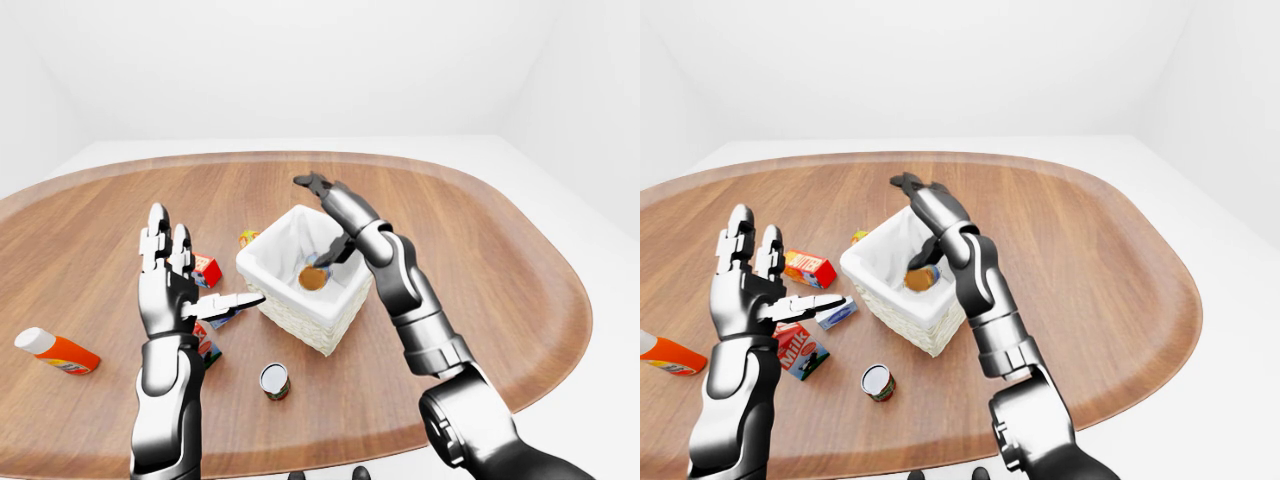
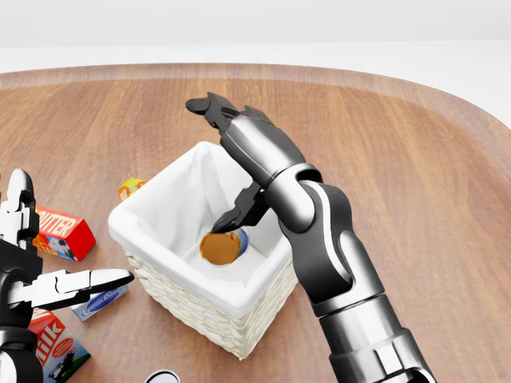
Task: Pick up the alphabet soup, and put it in the basket.
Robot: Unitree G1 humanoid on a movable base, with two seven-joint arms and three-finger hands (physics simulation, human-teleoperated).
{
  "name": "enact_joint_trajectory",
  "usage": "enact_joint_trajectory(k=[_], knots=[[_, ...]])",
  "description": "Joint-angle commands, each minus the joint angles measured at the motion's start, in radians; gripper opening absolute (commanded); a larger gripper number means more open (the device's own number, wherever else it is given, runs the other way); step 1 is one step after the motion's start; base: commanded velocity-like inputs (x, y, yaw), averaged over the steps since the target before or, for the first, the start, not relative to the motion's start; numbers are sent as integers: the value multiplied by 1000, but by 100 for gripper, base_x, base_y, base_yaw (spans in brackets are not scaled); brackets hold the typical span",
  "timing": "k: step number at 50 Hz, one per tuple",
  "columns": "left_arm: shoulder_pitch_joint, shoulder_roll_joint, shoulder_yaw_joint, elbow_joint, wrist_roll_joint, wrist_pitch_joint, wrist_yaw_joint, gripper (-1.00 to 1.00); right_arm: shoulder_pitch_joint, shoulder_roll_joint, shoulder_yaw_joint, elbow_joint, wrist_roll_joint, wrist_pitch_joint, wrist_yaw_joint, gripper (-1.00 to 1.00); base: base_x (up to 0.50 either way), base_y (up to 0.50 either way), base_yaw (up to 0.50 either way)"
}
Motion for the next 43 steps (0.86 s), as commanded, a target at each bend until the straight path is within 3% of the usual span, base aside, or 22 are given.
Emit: enact_joint_trajectory(k=[1, 43], knots=[[-2, 0, 0, 6, 1, 0, 0, 100, -6, 1, -1, 11, 5, 0, -6, 100, 0, 0, 0], [-2, 1, -2, 13, 0, 0, 0, 100, -72, -11, -17, -114, 11, 0, 39, 100, 0, 0, 0]])
